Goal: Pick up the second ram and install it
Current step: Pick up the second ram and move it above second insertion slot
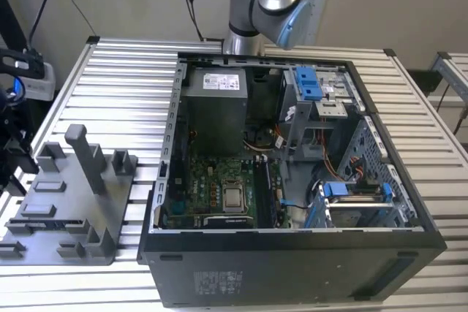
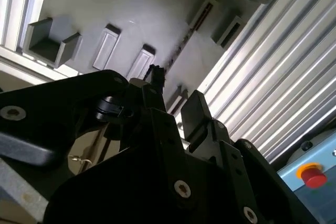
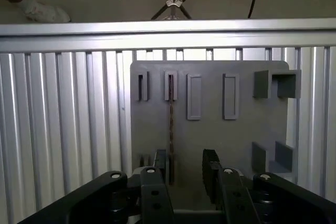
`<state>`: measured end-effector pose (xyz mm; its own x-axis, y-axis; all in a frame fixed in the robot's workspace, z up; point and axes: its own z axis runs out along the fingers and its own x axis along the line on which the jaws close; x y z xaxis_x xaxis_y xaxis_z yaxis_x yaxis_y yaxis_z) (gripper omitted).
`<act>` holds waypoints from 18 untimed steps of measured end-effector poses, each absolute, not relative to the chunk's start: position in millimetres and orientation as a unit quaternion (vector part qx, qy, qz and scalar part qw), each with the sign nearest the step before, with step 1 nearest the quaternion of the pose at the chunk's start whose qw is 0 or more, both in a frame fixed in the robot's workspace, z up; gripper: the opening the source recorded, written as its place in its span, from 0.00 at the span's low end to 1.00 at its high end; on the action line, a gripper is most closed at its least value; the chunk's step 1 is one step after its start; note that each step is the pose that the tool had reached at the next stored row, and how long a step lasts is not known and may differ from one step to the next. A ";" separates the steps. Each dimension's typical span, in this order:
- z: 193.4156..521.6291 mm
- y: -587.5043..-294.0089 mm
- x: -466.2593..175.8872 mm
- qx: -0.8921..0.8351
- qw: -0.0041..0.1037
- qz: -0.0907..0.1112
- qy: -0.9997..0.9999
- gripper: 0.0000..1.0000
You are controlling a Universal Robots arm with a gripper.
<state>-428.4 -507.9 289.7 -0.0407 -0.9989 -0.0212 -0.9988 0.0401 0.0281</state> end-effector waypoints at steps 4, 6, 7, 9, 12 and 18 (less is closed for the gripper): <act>282.4 -510.7 -428.4 0.693 0.002 -0.017 -0.721 0.42; 278.8 -511.5 -428.5 0.693 0.002 -0.017 -0.720 0.42; 277.0 -512.0 -428.4 0.693 0.002 -0.018 -0.720 0.42; 273.3 -512.7 -428.5 0.694 0.002 -0.017 -0.720 0.42; 267.9 -513.6 -428.5 0.695 0.002 -0.017 -0.719 0.42; 256.9 -515.5 -428.4 0.696 0.002 -0.017 -0.717 0.42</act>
<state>-428.4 -515.5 256.9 -0.0301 -0.9993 -0.0212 -0.9992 0.0295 0.0281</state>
